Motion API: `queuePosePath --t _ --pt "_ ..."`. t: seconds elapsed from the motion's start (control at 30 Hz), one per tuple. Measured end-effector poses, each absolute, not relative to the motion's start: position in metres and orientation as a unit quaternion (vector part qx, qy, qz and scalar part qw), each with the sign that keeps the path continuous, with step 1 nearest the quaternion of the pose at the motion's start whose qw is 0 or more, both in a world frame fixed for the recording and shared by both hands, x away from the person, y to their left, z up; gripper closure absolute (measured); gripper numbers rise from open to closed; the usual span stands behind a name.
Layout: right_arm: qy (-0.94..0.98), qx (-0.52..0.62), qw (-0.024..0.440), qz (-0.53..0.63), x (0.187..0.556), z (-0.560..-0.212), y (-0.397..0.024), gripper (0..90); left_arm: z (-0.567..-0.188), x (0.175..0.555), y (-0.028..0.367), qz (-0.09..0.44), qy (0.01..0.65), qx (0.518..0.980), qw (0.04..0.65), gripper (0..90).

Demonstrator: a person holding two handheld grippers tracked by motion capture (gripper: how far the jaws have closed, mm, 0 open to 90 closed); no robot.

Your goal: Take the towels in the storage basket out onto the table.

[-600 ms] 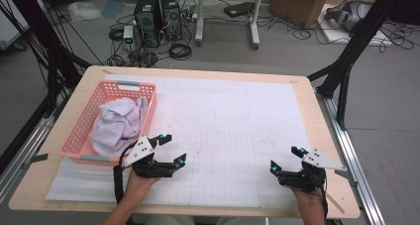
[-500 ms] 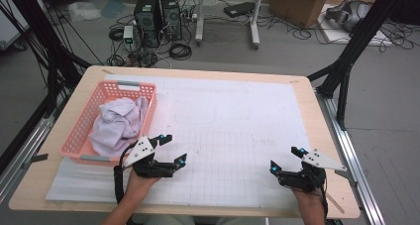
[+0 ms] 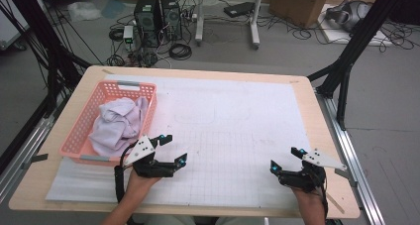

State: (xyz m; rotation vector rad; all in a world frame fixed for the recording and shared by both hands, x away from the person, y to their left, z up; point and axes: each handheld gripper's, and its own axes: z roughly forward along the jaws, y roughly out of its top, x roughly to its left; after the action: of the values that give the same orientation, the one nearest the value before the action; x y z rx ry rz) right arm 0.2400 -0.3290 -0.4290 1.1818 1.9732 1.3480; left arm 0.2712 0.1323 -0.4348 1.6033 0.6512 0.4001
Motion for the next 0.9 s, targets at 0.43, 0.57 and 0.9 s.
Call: queuePosePath --t 0.43,0.57,0.9 --pt "0.731 0.417 0.240 0.484 0.240 -0.427 -0.322 5.4 -0.420 0.268 0.133 0.165 0.278 0.710 0.625 15.9" --pt "0.732 0.420 0.235 0.483 0.240 -0.428 -0.324 5.4 -0.405 0.270 0.141 0.176 0.283 0.697 0.636 15.7" --pt "0.730 0.419 0.236 0.486 0.240 -0.426 -0.321 5.4 -0.374 0.279 0.170 0.191 0.292 0.690 0.635 15.3"
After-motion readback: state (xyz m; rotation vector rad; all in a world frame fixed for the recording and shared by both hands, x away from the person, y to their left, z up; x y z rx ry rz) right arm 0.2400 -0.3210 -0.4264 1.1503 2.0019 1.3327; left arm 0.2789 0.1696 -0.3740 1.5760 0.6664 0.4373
